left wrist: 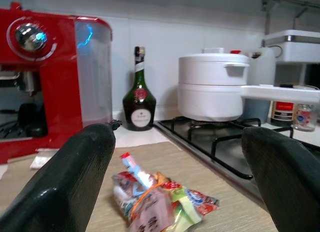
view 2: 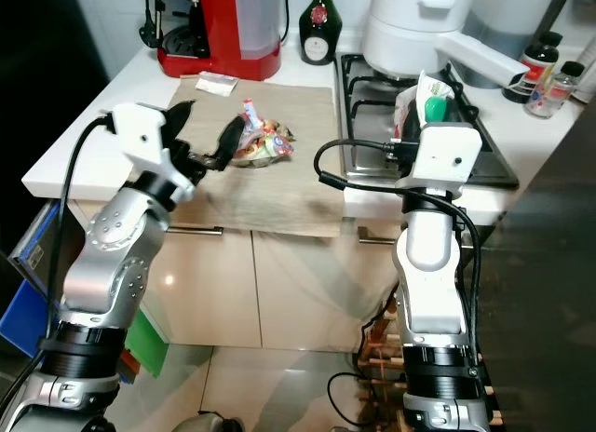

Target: Restocking fridge

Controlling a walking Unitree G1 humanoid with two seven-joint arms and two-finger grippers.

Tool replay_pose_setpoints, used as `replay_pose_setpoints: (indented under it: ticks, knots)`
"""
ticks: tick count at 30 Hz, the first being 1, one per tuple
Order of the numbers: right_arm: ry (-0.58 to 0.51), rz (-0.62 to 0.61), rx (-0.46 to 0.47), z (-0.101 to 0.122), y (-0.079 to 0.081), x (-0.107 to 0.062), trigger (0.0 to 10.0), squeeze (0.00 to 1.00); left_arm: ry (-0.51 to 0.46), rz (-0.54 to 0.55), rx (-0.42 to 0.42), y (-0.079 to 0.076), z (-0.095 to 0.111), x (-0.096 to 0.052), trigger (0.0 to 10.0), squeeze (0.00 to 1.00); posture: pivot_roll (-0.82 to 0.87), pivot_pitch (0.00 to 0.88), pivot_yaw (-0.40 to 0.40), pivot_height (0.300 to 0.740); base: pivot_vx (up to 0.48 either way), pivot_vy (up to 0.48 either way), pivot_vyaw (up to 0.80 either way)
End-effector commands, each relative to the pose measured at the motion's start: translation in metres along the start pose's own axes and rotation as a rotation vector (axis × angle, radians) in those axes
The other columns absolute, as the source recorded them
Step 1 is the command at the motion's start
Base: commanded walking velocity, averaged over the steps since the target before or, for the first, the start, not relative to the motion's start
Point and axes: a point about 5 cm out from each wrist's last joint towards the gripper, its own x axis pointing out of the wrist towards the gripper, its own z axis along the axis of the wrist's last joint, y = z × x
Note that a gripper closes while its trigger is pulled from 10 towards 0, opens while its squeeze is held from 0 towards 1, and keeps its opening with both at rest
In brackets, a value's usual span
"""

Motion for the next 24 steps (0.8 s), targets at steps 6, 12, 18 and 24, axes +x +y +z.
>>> replay_pose_setpoints:
  ticks: [6,12,18,24]
  knots:
    - [0.134,0.001,-0.011,-0.024,-0.007,-0.021,10.0,0.09,0.015,-0.024,0.045,0.002,-0.002,-0.001,10.0,0.0,0.0,0.0,0.062,0.74,0.0,0.0,0.0]
    - [0.125,0.063,0.011,-0.022,0.007,-0.015,10.0,0.09,0.055,0.051,-0.059,0.008,-0.012,-0.004,10.0,0.0,-0.01,0.0,0.063,0.74,0.0,0.0,0.0]
    - [0.154,0.086,0.02,-0.025,0.011,-0.014,10.0,0.09,0.059,0.073,-0.071,0.005,-0.016,-0.006,10.0,0.0,-0.01,0.0,0.054,0.74,-0.169,0.0,0.0]
    - [0.173,0.093,0.049,-0.027,0.015,-0.007,10.0,0.08,0.065,0.084,-0.041,0.005,-0.019,-0.006,10.0,0.0,-0.02,0.0,0.055,0.74,-0.286,0.0,0.0]
